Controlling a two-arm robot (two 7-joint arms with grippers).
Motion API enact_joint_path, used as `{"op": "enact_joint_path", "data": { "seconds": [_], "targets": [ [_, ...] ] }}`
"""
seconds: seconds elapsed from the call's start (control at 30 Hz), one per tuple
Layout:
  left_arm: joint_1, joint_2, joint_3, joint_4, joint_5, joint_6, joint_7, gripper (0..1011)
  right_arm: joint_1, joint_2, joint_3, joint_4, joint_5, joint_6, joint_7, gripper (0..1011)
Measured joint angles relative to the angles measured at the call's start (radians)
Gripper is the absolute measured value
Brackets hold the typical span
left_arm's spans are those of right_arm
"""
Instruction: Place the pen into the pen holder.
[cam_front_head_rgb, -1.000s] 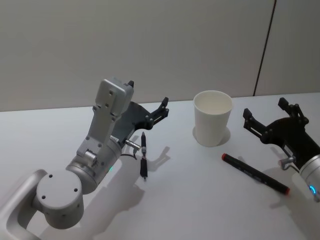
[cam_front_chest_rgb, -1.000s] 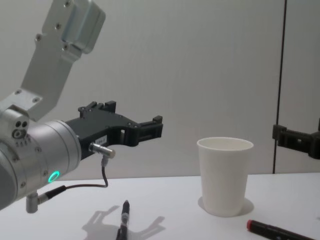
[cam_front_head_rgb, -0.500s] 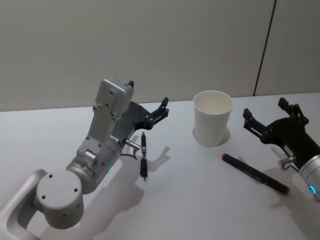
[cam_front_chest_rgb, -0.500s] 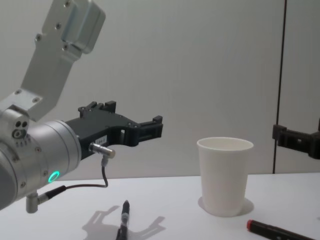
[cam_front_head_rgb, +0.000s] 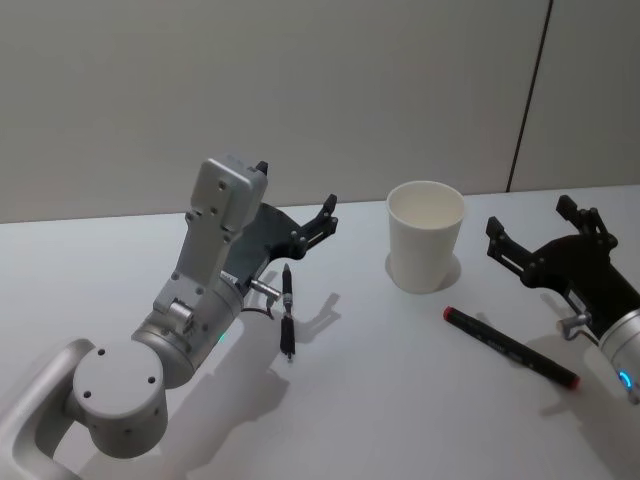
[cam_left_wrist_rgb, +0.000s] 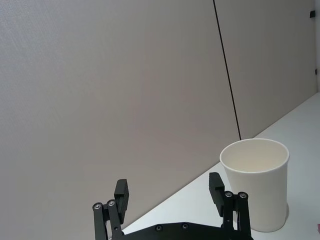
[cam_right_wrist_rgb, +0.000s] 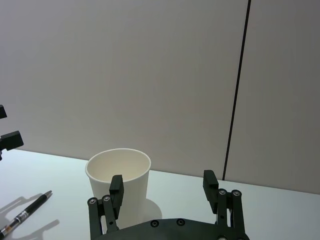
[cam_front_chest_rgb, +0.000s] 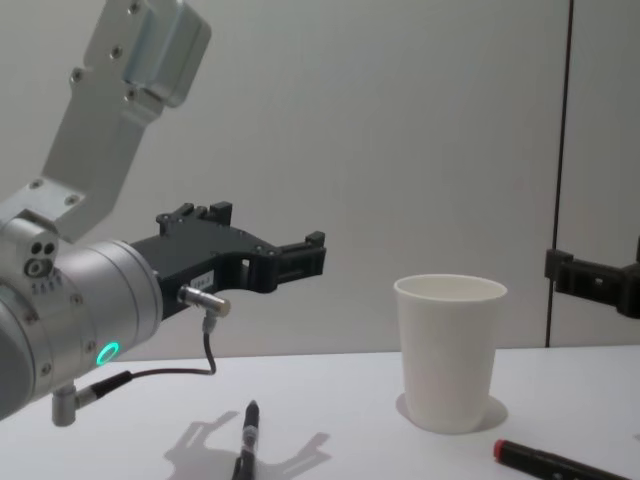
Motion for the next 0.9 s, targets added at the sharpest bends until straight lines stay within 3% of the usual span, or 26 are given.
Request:
{"op": "enact_joint_path", "data": {
  "seconds": [0.9],
  "targets": [
    [0.0,0.0,0.0,0.0,0.0,0.0,0.0,1001,0.0,0.0,0.0,0.0,0.0,0.0,0.0,1001]
  ]
}}
